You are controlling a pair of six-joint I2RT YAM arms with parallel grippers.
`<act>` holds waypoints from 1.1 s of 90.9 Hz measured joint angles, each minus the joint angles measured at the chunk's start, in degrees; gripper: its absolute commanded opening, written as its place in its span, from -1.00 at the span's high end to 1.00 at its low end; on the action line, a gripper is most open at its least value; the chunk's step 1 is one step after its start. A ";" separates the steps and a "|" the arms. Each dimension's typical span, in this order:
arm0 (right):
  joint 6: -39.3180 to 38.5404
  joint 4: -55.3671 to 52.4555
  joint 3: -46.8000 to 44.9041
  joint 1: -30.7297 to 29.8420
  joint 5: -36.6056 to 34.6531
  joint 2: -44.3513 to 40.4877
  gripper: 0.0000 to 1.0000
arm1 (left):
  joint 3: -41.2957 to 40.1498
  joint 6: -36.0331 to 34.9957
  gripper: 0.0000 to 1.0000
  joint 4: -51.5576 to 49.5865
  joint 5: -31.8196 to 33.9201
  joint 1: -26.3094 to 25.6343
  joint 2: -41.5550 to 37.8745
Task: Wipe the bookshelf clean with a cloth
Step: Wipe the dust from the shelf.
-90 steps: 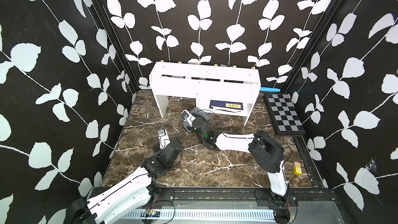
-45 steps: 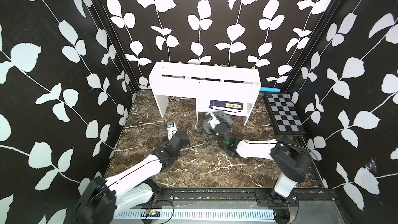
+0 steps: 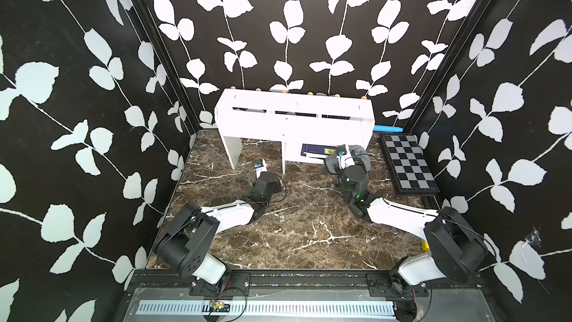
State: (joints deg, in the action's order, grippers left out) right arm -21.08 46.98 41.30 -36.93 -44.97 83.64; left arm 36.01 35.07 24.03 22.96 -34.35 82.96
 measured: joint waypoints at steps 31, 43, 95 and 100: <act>9.31 -6.95 -3.39 0.26 4.37 -5.57 1.00 | 23.30 -16.61 -0.73 -27.61 5.70 13.03 -24.28; 12.68 -8.83 -4.31 -3.91 4.24 -6.97 1.00 | 34.34 -21.09 -0.87 -32.92 1.68 22.58 -19.10; 18.93 -11.69 0.15 -24.20 3.10 -1.88 1.00 | 42.71 -21.57 -0.75 -32.09 -30.64 41.70 5.20; 18.95 -11.65 0.87 -25.33 2.95 -1.20 1.00 | 43.01 -21.44 -0.66 -30.23 -31.63 41.70 6.12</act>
State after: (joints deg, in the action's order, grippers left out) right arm -2.13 35.33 42.17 -62.26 -42.02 82.43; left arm 79.02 13.63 -6.20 -8.67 7.35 89.08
